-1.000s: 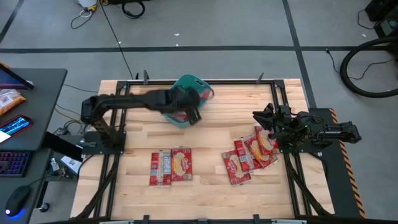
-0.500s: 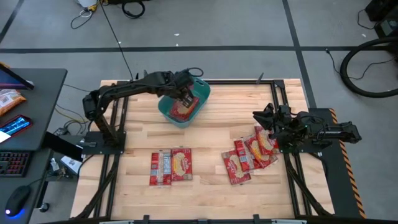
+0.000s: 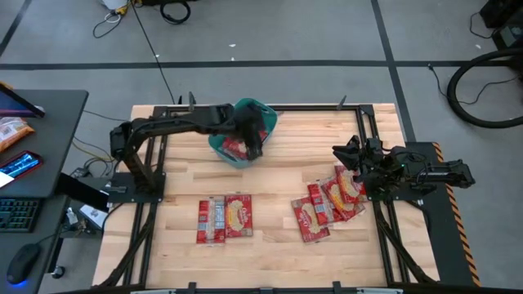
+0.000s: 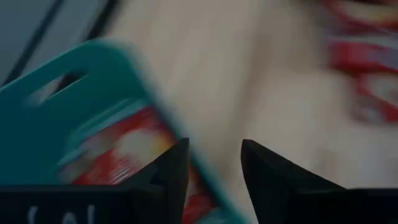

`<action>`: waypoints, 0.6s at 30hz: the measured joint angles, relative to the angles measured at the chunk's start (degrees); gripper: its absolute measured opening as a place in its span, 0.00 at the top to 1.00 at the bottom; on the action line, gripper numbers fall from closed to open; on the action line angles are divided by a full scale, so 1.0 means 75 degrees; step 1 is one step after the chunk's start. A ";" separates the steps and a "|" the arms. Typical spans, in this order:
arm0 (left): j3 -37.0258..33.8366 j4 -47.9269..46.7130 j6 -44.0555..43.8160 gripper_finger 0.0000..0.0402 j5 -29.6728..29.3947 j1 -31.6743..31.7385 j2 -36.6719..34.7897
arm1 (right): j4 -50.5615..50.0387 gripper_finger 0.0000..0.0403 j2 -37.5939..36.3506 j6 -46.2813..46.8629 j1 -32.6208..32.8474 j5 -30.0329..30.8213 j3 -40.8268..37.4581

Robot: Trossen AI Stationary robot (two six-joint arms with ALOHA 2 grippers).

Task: Sort popcorn bags into baskets
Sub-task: Put the red popcorn bag into the blue bin

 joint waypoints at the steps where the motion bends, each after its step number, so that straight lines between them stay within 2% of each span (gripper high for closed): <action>1: 0.0000 0.0055 0.0309 0.63 0.0231 -0.0156 0.0000 | 0.0003 0.72 0.0000 0.0000 0.0000 0.0000 0.0000; 5: 0.0000 0.0064 0.1477 0.65 0.1105 -0.0805 -0.0002 | 0.0002 0.72 0.0000 -0.0002 0.0000 0.0003 0.0000; 11: -0.0006 -0.0160 0.2206 0.65 0.1149 -0.1799 0.0398 | 0.0000 0.72 0.0000 0.0000 -0.0002 0.0003 0.0000; 14: -0.0006 -0.0427 0.2175 0.65 0.0807 -0.2349 0.0680 | -0.0007 0.72 -0.0003 0.0000 -0.0003 -0.0005 0.0000; 18: -0.0015 -0.0635 0.2284 0.65 -0.0114 -0.3170 0.0995 | -0.0024 0.72 -0.0003 0.0000 0.0000 0.0000 0.0000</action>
